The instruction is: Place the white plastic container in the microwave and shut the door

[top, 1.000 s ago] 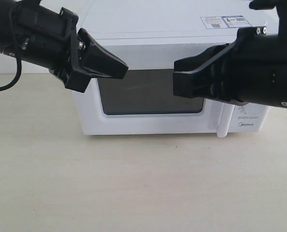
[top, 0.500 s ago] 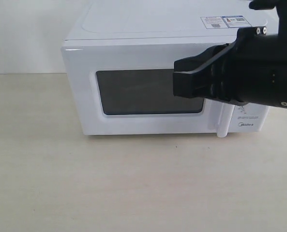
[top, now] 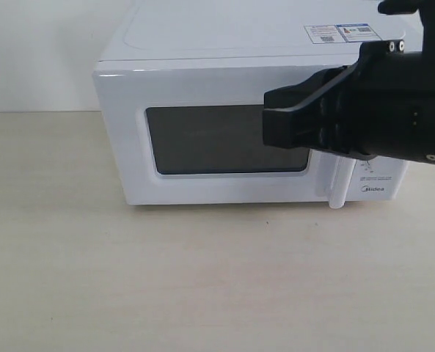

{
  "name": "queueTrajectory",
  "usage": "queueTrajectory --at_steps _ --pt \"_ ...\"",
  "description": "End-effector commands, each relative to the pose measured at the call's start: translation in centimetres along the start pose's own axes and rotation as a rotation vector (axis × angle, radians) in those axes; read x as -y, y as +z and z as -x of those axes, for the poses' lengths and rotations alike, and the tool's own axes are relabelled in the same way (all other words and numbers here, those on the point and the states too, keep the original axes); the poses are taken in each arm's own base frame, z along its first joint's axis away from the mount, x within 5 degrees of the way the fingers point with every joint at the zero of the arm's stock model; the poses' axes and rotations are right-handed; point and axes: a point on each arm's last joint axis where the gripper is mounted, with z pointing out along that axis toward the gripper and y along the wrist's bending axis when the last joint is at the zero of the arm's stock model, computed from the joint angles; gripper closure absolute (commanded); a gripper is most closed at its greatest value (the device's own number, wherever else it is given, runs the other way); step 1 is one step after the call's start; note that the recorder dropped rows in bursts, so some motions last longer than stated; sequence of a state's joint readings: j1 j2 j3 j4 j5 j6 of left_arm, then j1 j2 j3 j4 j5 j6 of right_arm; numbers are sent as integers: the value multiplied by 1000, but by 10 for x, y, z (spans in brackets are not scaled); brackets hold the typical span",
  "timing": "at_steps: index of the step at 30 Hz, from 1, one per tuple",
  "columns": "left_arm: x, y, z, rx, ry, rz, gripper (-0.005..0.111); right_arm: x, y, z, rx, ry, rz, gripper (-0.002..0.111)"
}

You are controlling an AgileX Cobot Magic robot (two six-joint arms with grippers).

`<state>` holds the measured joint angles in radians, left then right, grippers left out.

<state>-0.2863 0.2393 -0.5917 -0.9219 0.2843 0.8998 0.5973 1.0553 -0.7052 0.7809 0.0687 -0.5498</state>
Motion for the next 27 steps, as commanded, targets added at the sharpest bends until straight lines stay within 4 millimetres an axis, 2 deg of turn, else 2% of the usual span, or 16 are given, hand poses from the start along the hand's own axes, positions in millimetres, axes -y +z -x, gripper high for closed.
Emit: queueTrajectory --at_steps 1,3,8,12,20,27 --pt "-7 -13 -32 28 -3 120 103 1 -2 3 12 -13 -2 108" --pt "-8 -17 -44 19 20 153 103 1 -2 3 12 -13 -2 108" --pt "-10 -24 -69 -46 206 217 103 1 -2 3 12 -13 -2 108" --pt "-11 -29 -93 -94 266 248 103 1 -2 3 12 -13 -2 108" --pt "-15 -28 -132 -180 195 266 103 1 -2 3 12 -13 -2 108" --pt "-19 -29 -144 -154 59 316 103 1 -2 3 12 -13 -2 108"
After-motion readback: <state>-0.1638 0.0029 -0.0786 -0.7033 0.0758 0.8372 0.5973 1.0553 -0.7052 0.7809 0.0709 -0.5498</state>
